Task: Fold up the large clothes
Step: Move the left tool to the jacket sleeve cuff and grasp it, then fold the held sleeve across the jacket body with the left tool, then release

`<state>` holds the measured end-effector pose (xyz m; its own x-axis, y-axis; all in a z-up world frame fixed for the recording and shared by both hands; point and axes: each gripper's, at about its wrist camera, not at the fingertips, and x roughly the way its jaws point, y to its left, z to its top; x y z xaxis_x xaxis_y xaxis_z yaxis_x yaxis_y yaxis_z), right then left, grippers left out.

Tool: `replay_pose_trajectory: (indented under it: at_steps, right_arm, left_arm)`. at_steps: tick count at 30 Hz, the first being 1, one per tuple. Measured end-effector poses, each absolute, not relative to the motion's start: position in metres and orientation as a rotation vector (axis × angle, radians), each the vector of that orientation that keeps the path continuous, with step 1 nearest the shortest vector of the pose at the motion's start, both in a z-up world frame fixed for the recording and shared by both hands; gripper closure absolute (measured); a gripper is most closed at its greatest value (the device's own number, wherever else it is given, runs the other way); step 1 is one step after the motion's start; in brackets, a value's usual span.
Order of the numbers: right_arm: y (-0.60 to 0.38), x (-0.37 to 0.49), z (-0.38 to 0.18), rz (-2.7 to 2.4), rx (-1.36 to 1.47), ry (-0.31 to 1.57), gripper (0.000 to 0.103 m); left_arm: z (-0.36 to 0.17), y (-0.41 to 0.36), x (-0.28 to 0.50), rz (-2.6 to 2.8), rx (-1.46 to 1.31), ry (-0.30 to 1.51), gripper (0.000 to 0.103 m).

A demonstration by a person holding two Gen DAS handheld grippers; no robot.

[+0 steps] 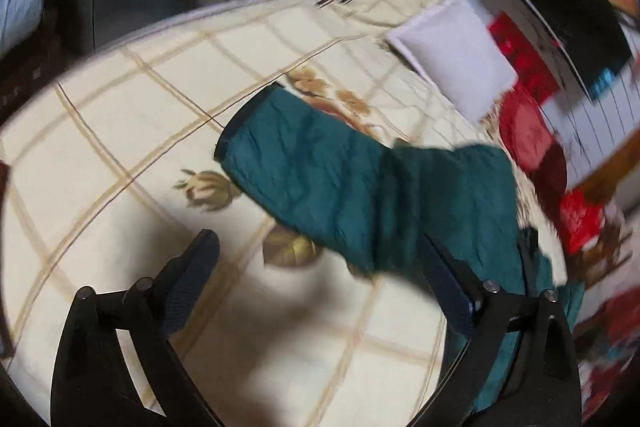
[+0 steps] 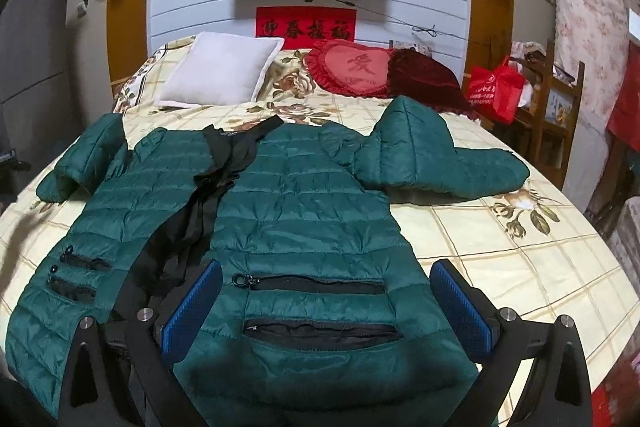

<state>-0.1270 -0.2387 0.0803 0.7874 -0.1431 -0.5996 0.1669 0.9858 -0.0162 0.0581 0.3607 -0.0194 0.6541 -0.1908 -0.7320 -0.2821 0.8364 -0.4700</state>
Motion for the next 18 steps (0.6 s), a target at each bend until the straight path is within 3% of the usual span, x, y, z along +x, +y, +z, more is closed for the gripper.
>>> replay_pose_trajectory:
  at_steps: [3, 7, 16, 17, 18]
  right_arm:
    - [-0.237, -0.12, 0.079, -0.17, 0.019, 0.65, 0.0]
    - [-0.235, -0.112, 0.078, -0.167, 0.026, 0.661, 0.0]
    - [-0.224, -0.104, 0.077, -0.151, -0.022, 0.663, 0.0]
    - [-0.224, -0.104, 0.076, -0.151, -0.02, 0.664, 0.0]
    - [-0.225, -0.103, 0.076, -0.153, -0.014, 0.666, 0.0]
  left_arm:
    - [-0.04, 0.376, 0.08, 0.043, -0.704, 0.915, 0.013]
    - [-0.059, 0.389, 0.095, 0.001, -0.818, 0.936, 0.014]
    - [-0.055, 0.386, 0.131, 0.065, -0.676, 0.89, 0.014]
    - [-0.056, 0.383, 0.133, 0.086, -0.65, 0.886, 0.018]
    - [-0.056, 0.38, 0.135, 0.129, -0.605, 0.887, 0.04]
